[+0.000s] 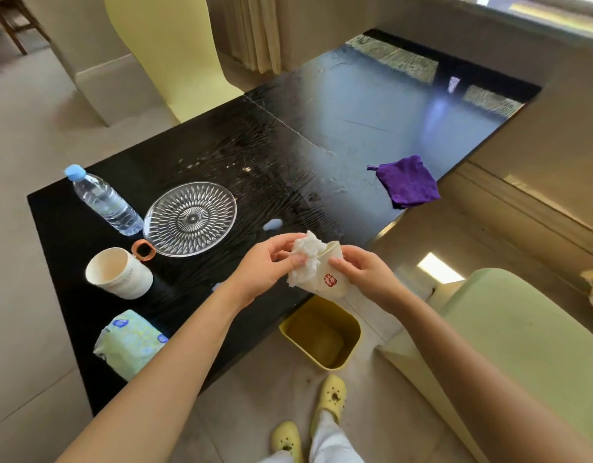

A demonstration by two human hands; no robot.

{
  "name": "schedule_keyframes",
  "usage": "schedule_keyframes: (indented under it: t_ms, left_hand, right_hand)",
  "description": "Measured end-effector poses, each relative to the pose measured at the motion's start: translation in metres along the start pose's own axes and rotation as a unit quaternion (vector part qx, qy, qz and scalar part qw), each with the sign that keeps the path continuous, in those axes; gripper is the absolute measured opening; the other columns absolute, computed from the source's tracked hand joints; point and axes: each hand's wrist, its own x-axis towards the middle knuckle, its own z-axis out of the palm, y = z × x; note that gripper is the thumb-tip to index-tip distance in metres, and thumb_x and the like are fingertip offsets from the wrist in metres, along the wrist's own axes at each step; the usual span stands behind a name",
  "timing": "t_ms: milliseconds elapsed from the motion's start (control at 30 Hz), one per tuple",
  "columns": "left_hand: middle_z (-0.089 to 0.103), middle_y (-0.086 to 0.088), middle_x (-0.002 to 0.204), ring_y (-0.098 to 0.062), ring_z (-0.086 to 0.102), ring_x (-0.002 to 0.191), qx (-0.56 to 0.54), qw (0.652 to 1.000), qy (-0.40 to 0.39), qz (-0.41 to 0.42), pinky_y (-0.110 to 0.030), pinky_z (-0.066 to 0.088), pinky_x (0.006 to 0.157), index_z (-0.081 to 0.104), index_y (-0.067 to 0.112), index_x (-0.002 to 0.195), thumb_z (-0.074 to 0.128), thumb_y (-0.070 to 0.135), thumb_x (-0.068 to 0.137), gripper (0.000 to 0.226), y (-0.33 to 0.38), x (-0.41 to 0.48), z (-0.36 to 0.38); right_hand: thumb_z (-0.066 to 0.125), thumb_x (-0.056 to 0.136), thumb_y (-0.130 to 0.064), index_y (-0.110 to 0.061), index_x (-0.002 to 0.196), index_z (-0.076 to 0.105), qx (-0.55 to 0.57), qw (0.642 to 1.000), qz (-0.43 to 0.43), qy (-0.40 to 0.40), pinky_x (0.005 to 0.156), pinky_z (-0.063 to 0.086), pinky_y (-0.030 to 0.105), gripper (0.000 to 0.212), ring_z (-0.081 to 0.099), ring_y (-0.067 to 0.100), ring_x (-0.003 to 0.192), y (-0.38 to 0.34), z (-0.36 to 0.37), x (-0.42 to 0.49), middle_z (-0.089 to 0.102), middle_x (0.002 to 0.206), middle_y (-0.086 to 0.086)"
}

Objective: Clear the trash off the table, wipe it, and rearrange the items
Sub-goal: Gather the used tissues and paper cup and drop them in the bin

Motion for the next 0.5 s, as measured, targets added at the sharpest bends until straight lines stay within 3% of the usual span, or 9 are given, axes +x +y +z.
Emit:
schedule_keyframes:
  t_ms: [167, 267, 500]
  left_hand:
    - [0.065, 0.003, 0.121, -0.016, 0.061, 0.114, -0.031, 0.999, -0.025, 0.000, -0.041, 0.055, 0.090, 0.054, 0.032, 0.129, 0.061, 0.031, 0.088, 0.041, -0.010, -0.025, 0.007]
    - [0.065, 0.000, 0.121, -0.018, 0.061, 0.114, -0.036, 0.999, -0.035, -0.005, -0.043, 0.055, 0.091, 0.054, 0.032, 0.130, 0.061, 0.031, 0.089, 0.042, -0.020, -0.035, 0.012]
    - [0.064, -0.001, 0.123, -0.019, 0.061, 0.114, -0.026, 0.998, -0.044, -0.033, -0.046, 0.054, 0.092, 0.051, 0.031, 0.133, 0.059, 0.029, 0.090, 0.043, -0.040, -0.047, 0.018]
  right_hand:
    - [0.044, 0.096, -0.043, -0.019, 0.116, 0.058, 0.010, 0.998, 0.027, 0.048, 0.083, 0.057, 0.029, 0.034, 0.064, 0.015, 0.096, -0.001, 0.028, -0.025, 0.064, 0.103, -0.002]
    - [0.043, 0.094, -0.048, -0.018, 0.116, 0.057, 0.021, 0.997, 0.042, 0.062, 0.085, 0.057, 0.035, 0.040, 0.064, 0.017, 0.095, 0.002, 0.042, -0.034, 0.064, 0.101, 0.000]
    - [0.039, 0.097, -0.031, -0.014, 0.104, 0.061, 0.015, 0.989, 0.100, 0.107, 0.086, 0.053, 0.037, 0.029, 0.060, 0.017, 0.087, 0.004, 0.062, -0.051, 0.063, 0.095, 0.004]
